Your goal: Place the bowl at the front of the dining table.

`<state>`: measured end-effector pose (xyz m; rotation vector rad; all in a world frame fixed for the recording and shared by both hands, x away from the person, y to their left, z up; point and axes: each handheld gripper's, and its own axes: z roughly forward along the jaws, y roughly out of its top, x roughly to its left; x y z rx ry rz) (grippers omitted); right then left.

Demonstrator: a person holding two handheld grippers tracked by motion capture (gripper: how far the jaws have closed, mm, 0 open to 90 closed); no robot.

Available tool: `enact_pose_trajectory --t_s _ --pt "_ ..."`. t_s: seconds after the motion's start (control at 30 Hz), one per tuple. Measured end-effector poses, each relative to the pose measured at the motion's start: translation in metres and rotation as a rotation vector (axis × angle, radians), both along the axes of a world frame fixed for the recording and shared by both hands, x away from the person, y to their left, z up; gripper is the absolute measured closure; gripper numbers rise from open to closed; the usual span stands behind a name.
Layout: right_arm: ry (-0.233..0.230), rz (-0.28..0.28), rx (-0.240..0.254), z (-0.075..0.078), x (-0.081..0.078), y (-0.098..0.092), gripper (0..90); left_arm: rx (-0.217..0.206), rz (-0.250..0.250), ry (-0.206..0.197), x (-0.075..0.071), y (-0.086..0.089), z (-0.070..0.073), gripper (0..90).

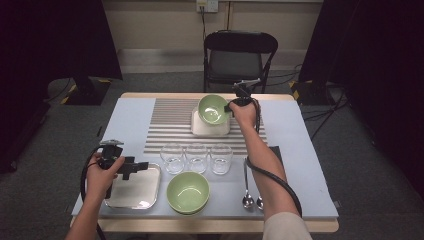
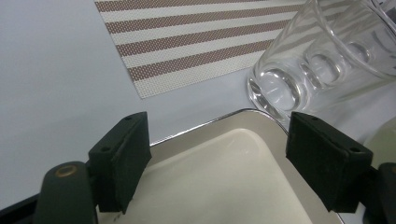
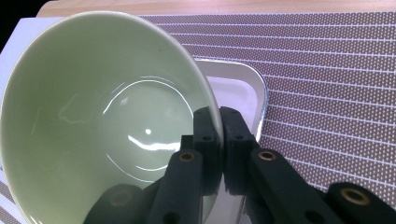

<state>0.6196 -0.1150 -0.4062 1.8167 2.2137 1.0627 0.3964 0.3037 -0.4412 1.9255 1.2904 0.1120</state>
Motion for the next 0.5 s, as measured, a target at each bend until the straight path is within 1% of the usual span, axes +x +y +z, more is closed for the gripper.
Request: enact_pose_trajectory --t_s 0.33,0.5 --pt "0.004 -0.002 -0.017 -0.0016 0.0006 0.0003 86.3 -0.002 0.004 0.002 -0.0001 0.0001 0.0002 21.7" --pt "0.007 -0.001 -0.016 -0.0025 0.0003 0.0008 86.3 -0.002 0.004 0.001 -0.0003 0.0001 0.0002 21.7"
